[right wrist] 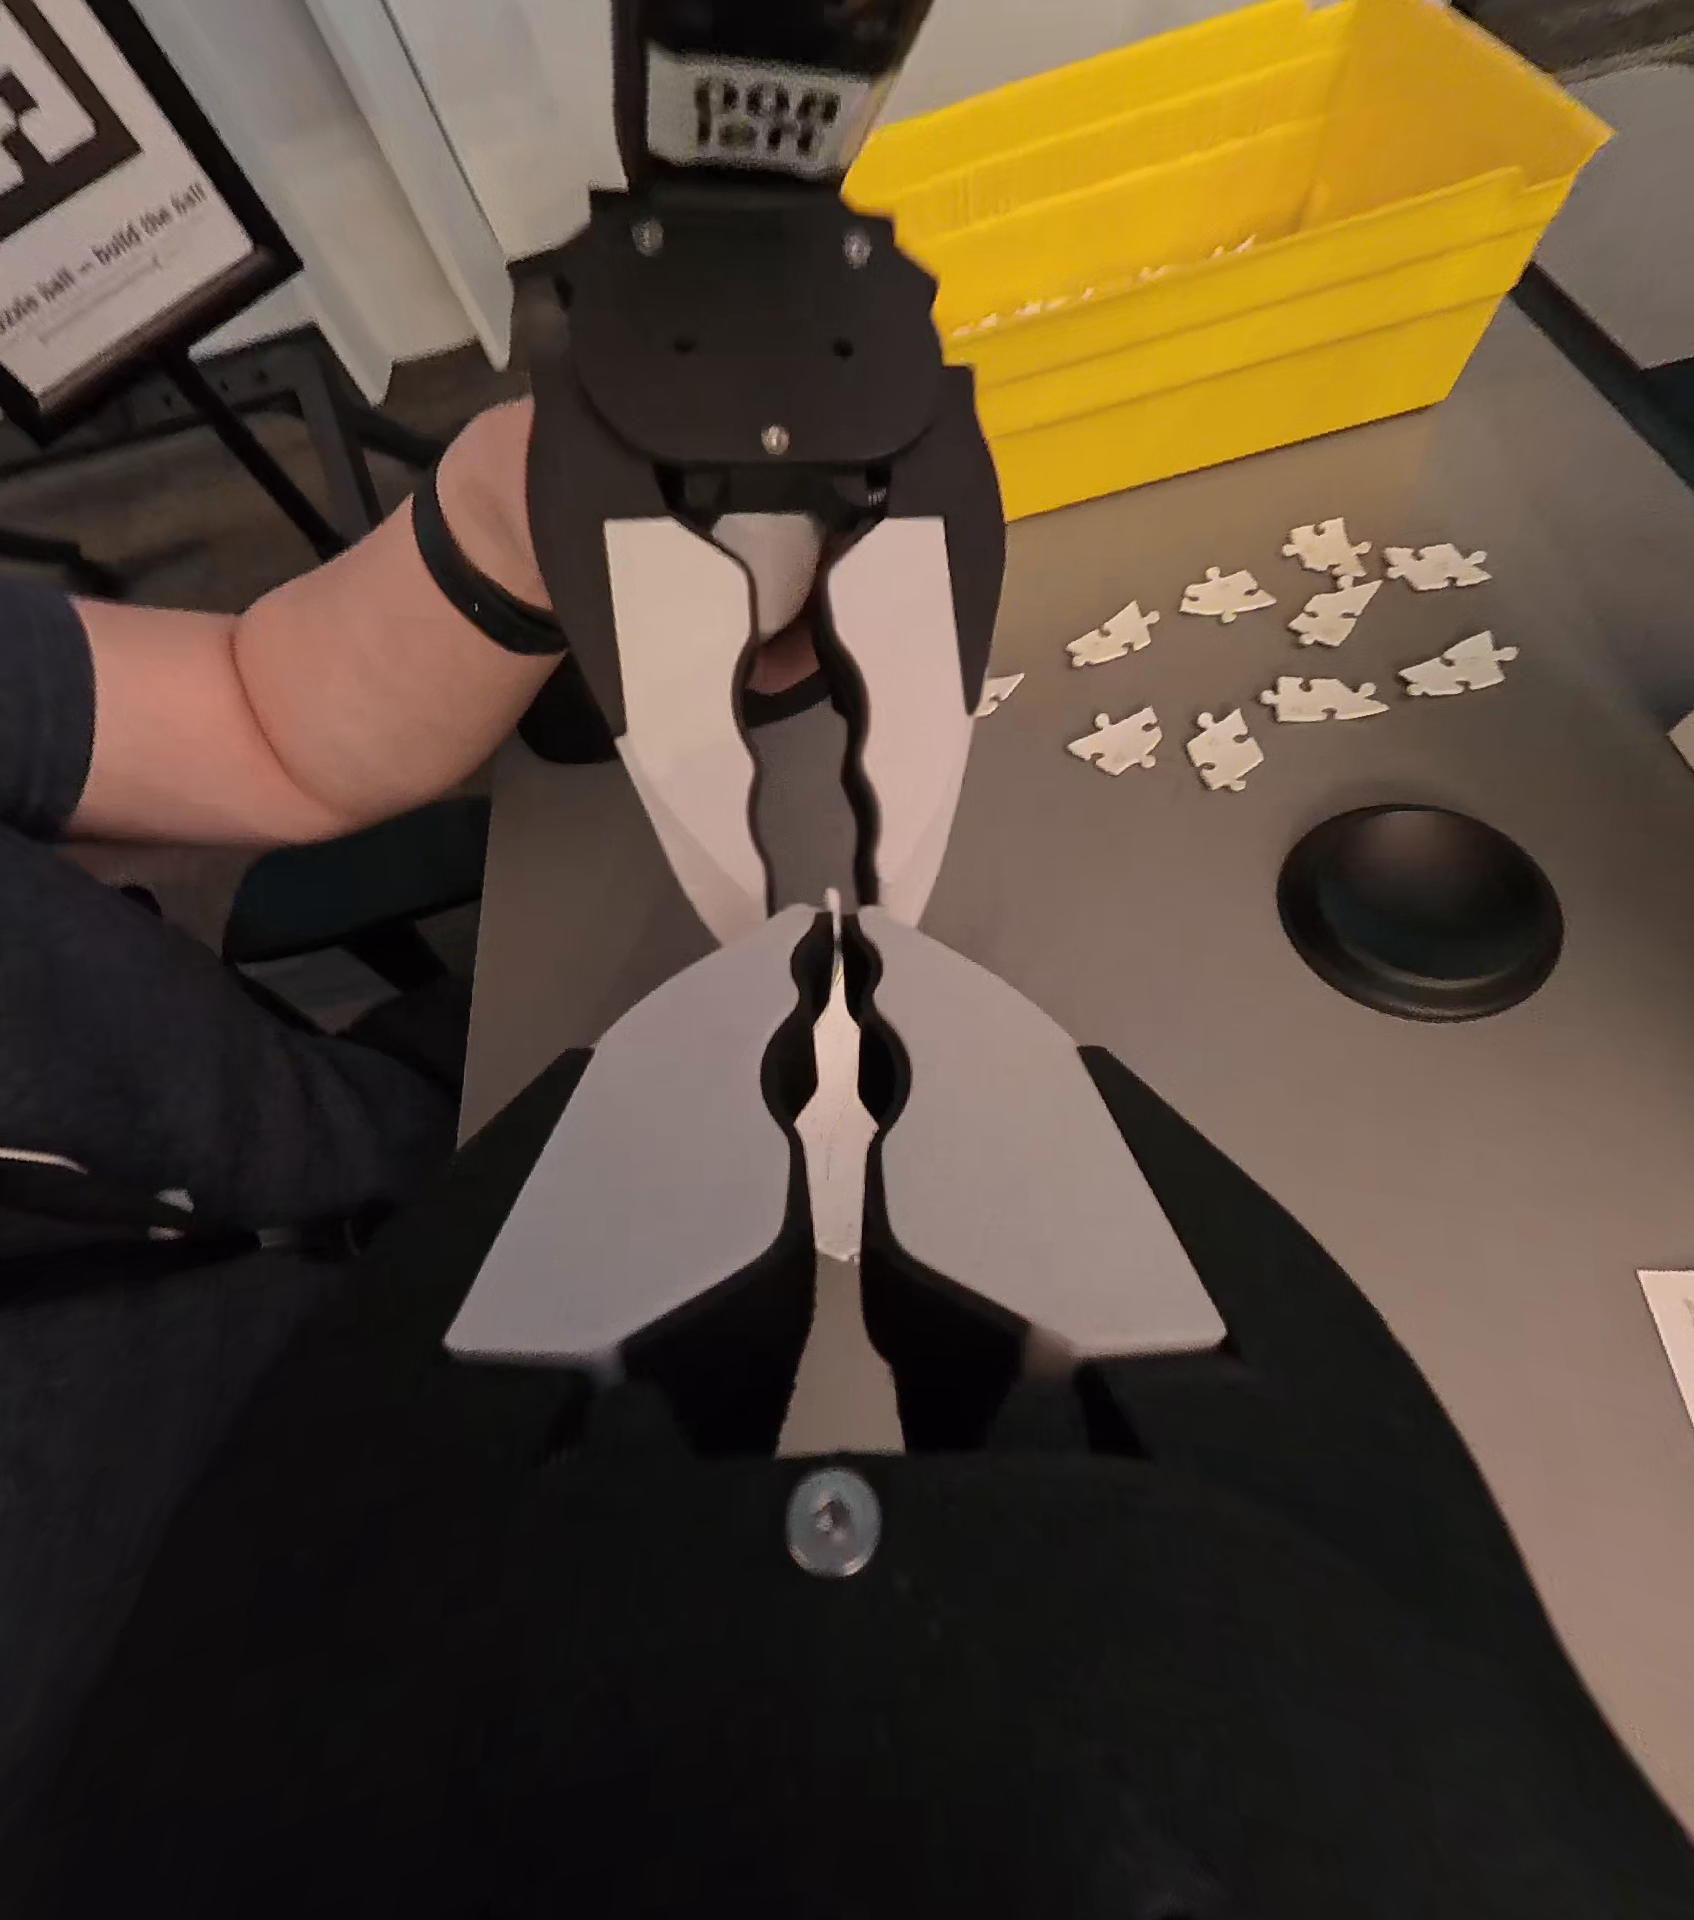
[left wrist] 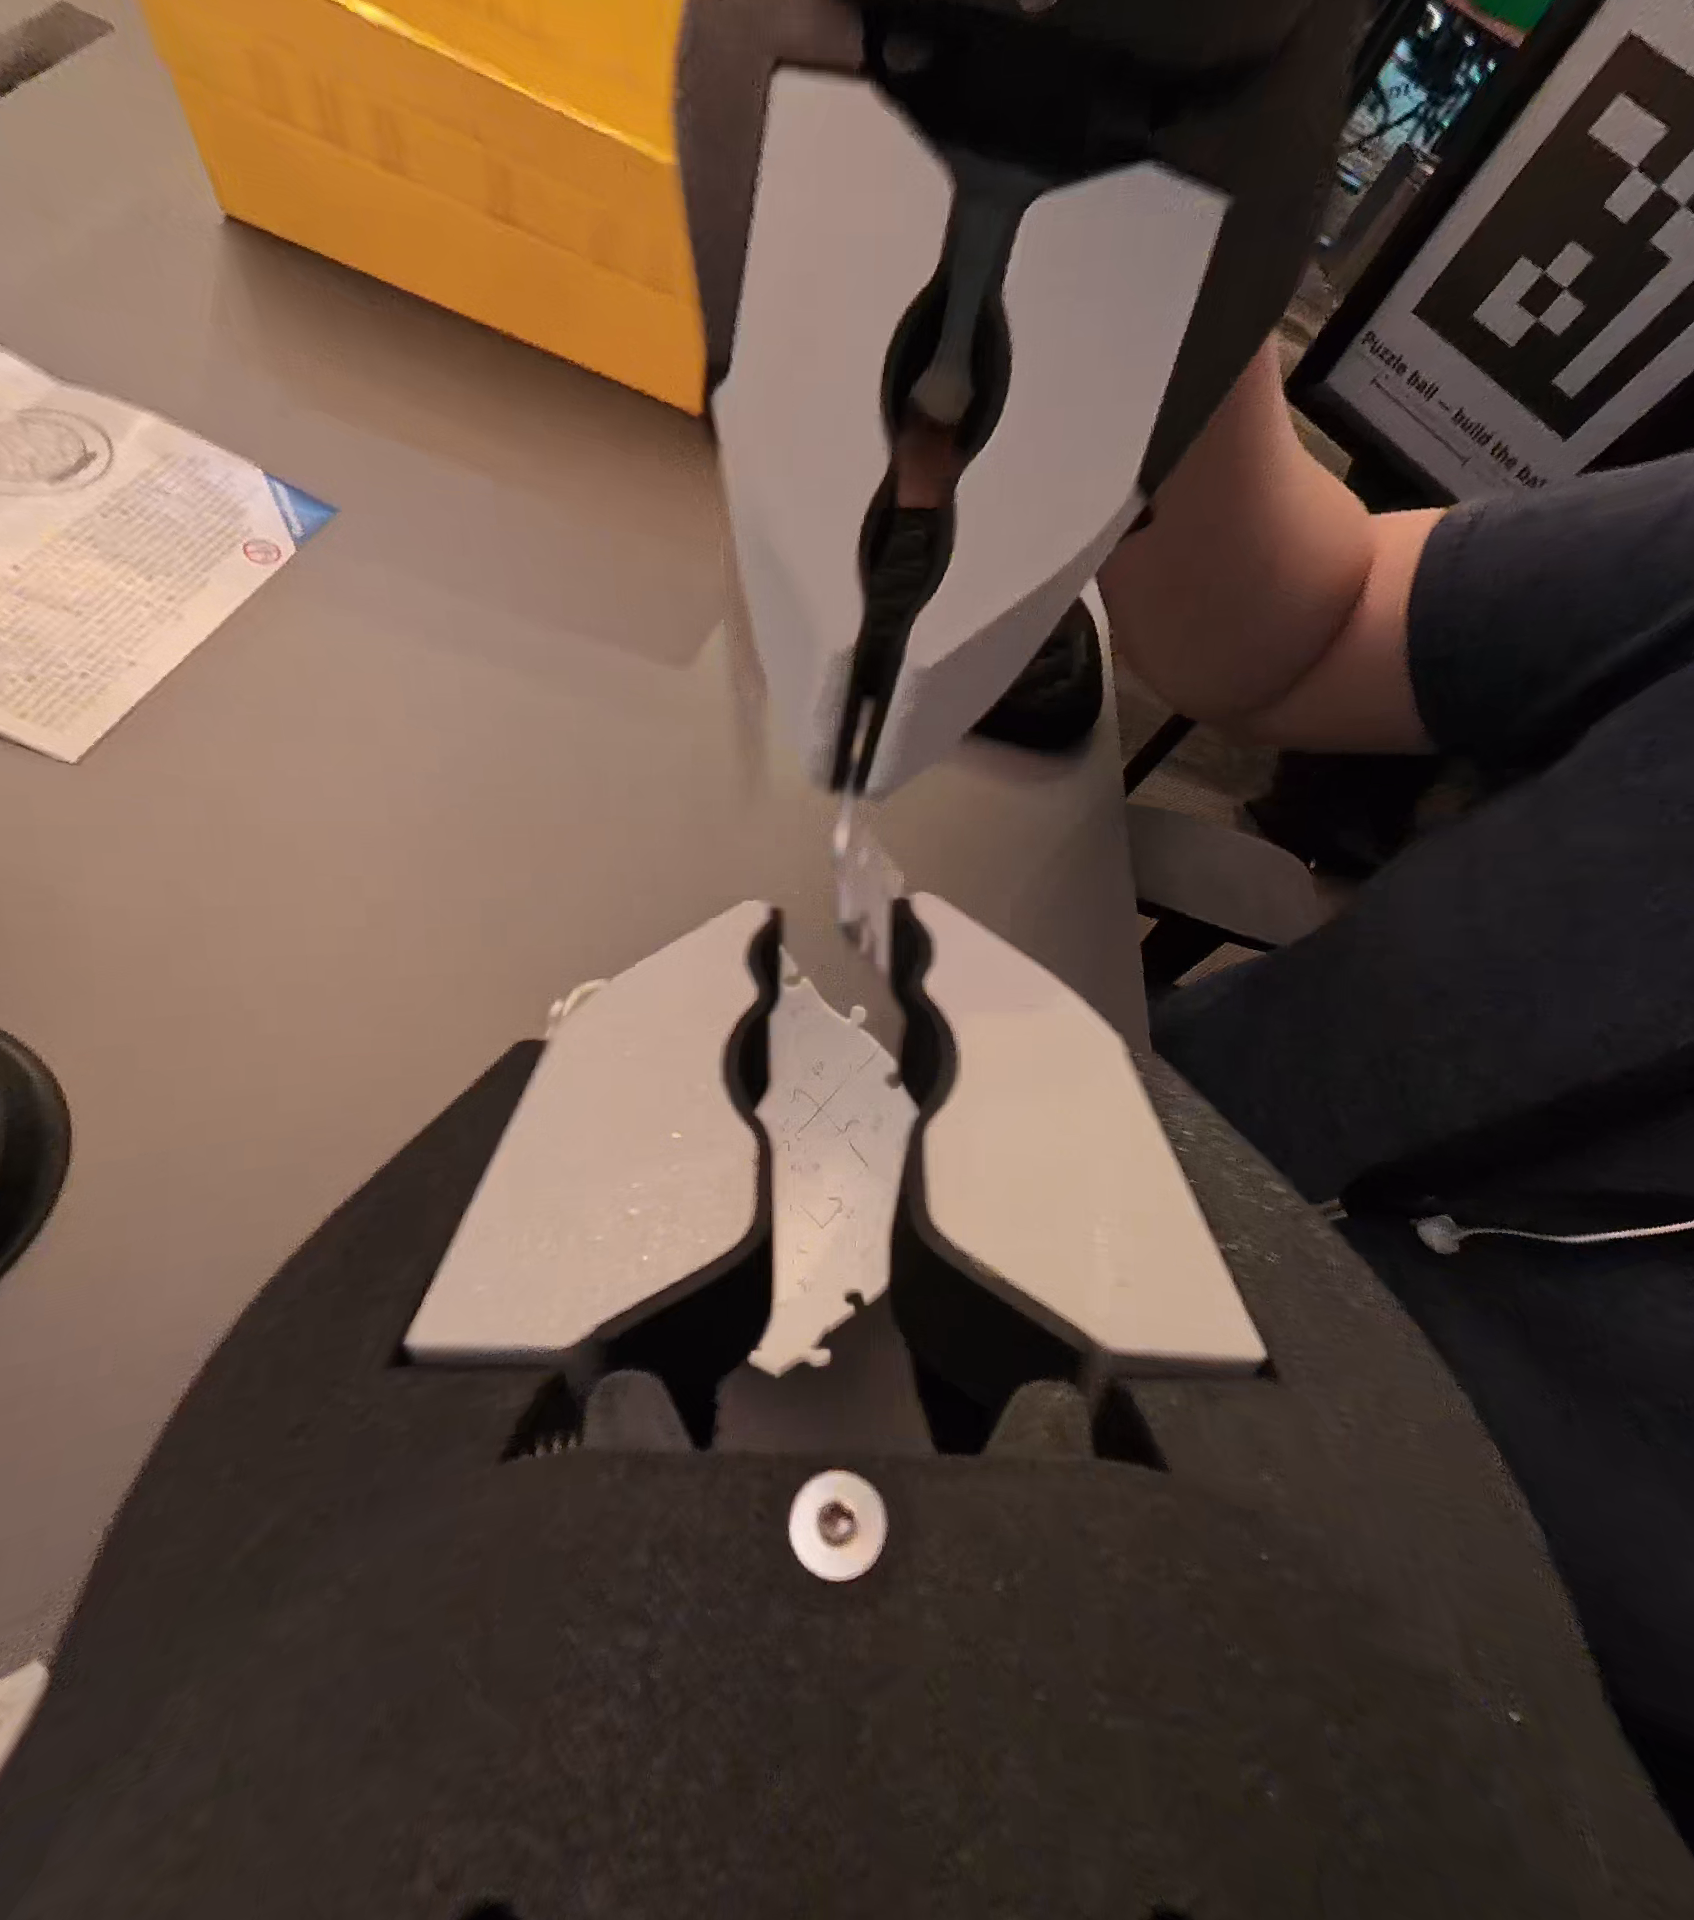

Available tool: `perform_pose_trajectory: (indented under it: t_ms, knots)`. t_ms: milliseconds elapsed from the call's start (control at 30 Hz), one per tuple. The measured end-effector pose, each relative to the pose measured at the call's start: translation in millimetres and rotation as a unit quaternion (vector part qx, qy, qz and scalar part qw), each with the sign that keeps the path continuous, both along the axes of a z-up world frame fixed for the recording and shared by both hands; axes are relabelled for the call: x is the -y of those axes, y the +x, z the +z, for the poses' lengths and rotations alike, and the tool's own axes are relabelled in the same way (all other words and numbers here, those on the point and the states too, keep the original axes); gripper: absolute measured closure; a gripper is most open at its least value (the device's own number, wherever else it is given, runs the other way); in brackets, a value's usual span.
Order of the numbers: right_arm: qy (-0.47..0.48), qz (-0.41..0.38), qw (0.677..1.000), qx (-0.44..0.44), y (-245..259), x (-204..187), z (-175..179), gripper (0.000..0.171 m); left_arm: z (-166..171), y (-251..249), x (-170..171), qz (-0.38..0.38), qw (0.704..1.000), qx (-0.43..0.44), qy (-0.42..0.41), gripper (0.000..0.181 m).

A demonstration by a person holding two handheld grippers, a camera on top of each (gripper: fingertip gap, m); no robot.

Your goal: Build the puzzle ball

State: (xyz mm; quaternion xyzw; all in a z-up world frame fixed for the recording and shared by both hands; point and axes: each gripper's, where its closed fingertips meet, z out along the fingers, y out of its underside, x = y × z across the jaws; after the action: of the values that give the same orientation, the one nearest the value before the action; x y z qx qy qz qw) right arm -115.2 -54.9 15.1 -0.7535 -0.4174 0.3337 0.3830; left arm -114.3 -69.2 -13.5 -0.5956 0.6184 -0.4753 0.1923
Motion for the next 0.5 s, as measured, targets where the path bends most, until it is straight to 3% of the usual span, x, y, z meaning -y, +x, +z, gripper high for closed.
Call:
perform_pose_trajectory:
  t_ms: [200, 300, 333, 433, 500]
  knots:
    - [0.030, -0.050, 0.996, -0.064, 12, -5, 12, 0.169, 2, 7, 7, -0.002, 0.992, 0.064, -0.106, 0.156]
    - [0.037, -0.051, 0.995, -0.071, 12, -3, 11, 0.169, 11, 12, 9, 0.000, 0.982, 0.104, -0.156, 0.166]
    - [0.039, -0.051, 0.996, -0.068, 12, -2, 10, 0.169, 12, 12, 8, 0.002, 0.979, 0.110, -0.170, 0.178]
    - [0.035, -0.044, 0.997, -0.060, 12, 1, 5, 0.168, 6, 13, 6, 0.007, 0.978, 0.091, -0.188, 0.179]
    - [0.024, -0.037, 0.998, -0.033, 12, 4, -3, 0.151, 1, 13, 8, 0.006, 0.980, 0.071, -0.185, 0.179]
